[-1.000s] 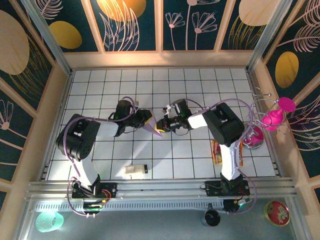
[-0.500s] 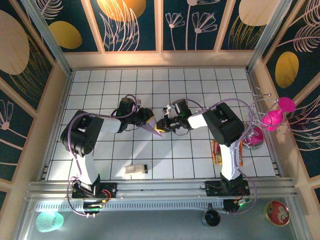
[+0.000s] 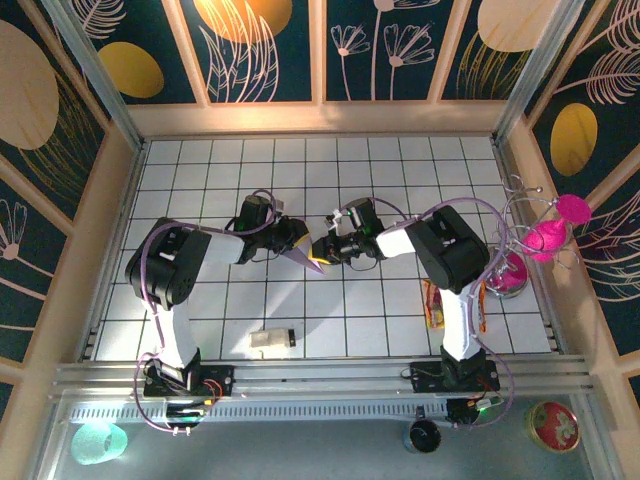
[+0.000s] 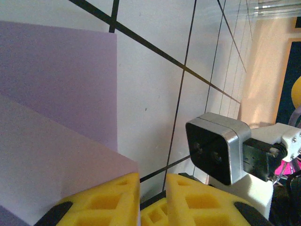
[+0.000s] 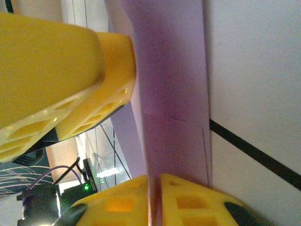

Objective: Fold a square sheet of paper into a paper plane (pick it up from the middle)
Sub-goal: Fourth fold the wing at the center of the table.

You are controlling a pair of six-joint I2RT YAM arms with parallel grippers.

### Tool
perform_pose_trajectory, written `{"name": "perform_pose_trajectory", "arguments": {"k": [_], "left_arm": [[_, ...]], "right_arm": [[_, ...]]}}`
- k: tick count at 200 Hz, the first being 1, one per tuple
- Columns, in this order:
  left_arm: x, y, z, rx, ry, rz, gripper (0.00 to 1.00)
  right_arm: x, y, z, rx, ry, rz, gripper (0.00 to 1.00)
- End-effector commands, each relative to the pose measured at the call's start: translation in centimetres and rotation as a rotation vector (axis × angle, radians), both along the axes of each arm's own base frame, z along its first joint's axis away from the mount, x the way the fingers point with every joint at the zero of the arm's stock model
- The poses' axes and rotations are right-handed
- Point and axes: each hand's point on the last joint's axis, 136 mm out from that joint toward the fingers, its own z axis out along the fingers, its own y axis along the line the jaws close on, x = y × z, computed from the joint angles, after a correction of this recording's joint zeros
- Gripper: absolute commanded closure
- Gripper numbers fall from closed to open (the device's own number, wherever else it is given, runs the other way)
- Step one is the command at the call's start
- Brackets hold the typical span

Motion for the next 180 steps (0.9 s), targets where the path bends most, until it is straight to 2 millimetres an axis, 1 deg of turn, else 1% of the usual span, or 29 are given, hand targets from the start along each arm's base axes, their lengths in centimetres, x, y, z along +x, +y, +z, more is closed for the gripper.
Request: {"name": "perform_pose_trajectory", "arguments": {"k": [1, 42, 79, 133, 180], "left_arm": [[0.2, -0.4, -0.4, 0.018, -0.004, -0.023, 0.79], [0.2, -0.4, -0.4, 0.021, -0.002, -0.025, 0.79], [0.2, -0.4, -0.4, 0.024, -0.002, -0.026, 0.79], [0.4, -0.5, -0.4, 0.027, -0.001, -0.025, 0.79], [0.3, -0.4, -0.6, 0.034, 0.005, -0.024, 0.79]], "right_arm": [[-0.4, -0.5, 0.6, -0.003, -0.006, -0.004, 0.83], [-0.5, -0.9, 0.8, -0.031, -0.026, -0.004, 0.80], [-0.7, -1.2, 1.7, -0.032, -0.070, 0.004, 0.77], [-0.9, -2.1, 0.0, -0.109, -0.093, 0.013, 0.77], [-1.1, -2.1, -1.1, -0.126, -0.080, 0.024, 0.77]]}}
